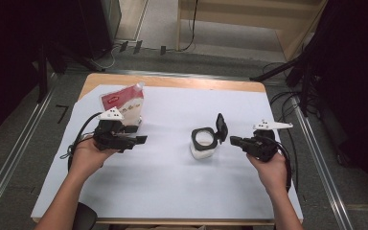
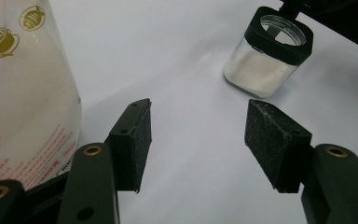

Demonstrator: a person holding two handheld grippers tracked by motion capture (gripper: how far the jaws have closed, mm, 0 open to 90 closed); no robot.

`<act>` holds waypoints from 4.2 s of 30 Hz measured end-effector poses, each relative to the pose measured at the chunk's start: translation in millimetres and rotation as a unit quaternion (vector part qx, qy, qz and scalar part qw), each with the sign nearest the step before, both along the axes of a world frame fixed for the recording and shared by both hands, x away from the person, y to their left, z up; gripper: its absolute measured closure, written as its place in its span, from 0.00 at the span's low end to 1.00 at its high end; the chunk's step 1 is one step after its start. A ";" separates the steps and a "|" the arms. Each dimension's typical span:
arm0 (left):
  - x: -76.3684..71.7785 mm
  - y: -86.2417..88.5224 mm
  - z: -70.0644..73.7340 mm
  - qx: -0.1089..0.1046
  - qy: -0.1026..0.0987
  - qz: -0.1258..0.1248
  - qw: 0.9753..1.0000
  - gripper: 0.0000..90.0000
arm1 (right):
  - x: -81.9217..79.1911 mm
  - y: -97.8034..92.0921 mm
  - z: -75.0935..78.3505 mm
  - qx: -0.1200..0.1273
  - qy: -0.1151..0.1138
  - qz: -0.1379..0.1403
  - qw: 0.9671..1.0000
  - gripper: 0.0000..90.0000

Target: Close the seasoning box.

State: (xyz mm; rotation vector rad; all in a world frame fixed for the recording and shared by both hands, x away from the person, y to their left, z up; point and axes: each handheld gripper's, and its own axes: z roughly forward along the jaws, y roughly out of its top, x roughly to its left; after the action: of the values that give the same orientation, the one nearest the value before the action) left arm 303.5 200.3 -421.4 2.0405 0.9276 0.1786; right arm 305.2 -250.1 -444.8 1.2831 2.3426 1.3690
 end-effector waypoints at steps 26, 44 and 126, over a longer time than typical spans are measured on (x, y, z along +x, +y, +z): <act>0.7 -3.1 -7.5 0.008 0.013 -0.010 1.000 0.47 | 31.8 26.7 6.8 0.009 -0.019 0.000 1.000 1.00; 1.6 -2.5 -9.2 0.011 0.017 -0.012 1.000 0.46 | 25.7 34.5 17.4 0.025 -0.028 0.010 0.999 1.00; 3.9 2.2 -14.5 0.021 0.036 -0.012 0.999 0.46 | 20.3 29.1 4.8 0.003 -0.042 0.011 0.999 0.68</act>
State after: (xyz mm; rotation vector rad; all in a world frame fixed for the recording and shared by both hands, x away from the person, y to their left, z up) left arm 307.4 202.6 -435.9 2.1074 0.9503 0.1140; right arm 325.5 -221.0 -440.0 1.1804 2.3055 1.4100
